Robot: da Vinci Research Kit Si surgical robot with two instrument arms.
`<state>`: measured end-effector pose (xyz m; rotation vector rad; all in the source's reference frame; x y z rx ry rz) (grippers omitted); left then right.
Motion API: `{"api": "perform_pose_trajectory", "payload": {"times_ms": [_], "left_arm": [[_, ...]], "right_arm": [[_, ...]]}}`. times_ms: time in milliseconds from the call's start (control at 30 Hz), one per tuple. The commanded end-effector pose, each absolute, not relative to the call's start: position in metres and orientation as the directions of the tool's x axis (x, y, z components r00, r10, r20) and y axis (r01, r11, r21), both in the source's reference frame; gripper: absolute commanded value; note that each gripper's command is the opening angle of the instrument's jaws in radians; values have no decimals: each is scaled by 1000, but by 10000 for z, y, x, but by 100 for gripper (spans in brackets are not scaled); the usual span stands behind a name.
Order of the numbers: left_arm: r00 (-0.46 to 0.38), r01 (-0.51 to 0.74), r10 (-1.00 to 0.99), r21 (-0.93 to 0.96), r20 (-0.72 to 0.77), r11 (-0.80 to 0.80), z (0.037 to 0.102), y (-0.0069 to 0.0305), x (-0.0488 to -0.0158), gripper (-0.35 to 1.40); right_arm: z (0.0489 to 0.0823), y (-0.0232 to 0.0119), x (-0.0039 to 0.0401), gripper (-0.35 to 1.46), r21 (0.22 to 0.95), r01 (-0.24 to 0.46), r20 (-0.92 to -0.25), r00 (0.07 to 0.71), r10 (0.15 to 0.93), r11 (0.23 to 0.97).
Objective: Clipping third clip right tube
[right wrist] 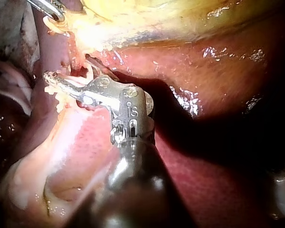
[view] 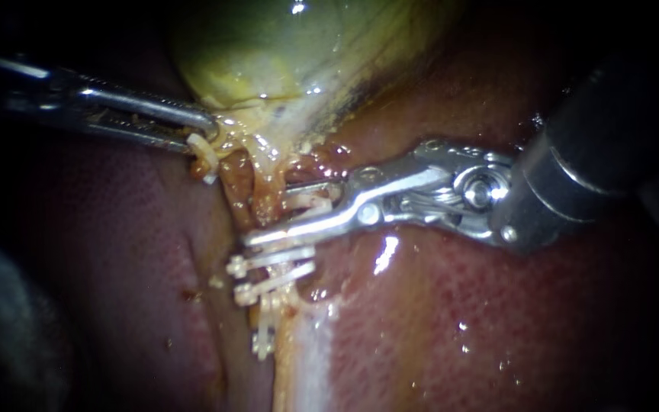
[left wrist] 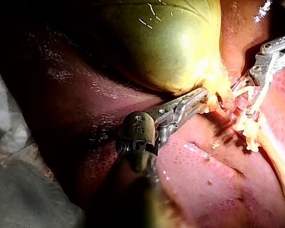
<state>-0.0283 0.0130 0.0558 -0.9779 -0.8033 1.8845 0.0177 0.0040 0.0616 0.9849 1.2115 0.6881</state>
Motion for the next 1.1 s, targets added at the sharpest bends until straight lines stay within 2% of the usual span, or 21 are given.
{"api": "perform_pose_trajectory", "payload": {"times_ms": [33,467,1100], "left_arm": [[-339,-385,886,-813,-317,-438,558,130,-283,-35],[-339,-385,886,-813,-317,-438,558,130,-283,-35],[-338,-385,886,-813,-317,-437,557,130,-283,-35]], "right_arm": [[617,41,178,50,897,61,-439,239,866,438],[621,46,183,49,897,30,-437,218,872,442],[602,34,208,49,904,84,-428,138,893,420]]}}
